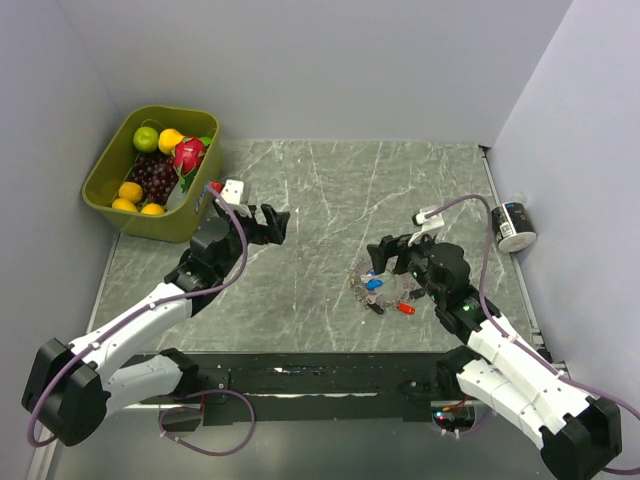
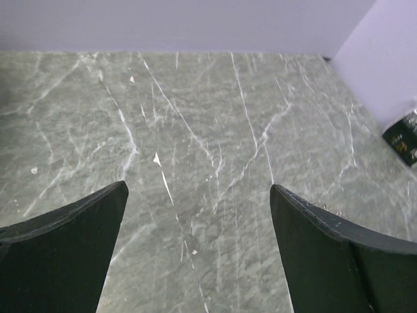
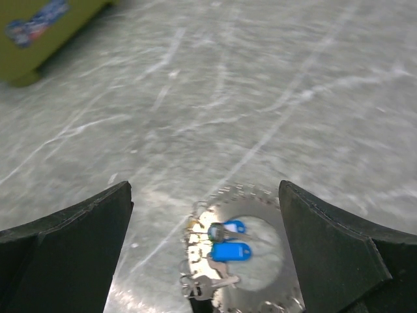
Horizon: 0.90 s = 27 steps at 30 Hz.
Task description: Put the keys on the keyring
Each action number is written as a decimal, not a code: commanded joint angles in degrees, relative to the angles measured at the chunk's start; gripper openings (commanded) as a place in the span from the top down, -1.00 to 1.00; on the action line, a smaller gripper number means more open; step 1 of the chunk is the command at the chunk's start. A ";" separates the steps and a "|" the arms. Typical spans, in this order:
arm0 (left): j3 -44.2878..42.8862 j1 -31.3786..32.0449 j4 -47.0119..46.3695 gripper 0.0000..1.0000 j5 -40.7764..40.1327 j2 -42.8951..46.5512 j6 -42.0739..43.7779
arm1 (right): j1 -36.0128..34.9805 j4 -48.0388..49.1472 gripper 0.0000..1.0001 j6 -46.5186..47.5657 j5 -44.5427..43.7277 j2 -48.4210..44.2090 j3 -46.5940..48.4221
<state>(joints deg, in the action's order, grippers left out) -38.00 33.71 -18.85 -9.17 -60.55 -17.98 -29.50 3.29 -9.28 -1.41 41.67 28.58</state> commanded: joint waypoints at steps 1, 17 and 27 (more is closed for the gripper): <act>0.29 0.03 -3.21 -0.93 -4.89 2.19 -2.06 | -0.04 -2.32 -1.00 -2.94 -13.61 0.69 3.33; -0.24 0.04 1.98 -0.93 -20.62 1.23 -8.57 | 0.05 -4.43 -1.00 -4.52 -26.18 -1.06 0.34; 0.56 0.12 3.65 -0.93 -23.79 0.35 -9.36 | 0.23 -3.55 -0.99 -4.43 -28.48 -3.70 -2.21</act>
<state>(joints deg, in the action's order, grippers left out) -37.39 33.71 -15.14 -31.35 -59.94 -26.37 -29.47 -1.41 -12.84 -27.64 38.98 26.68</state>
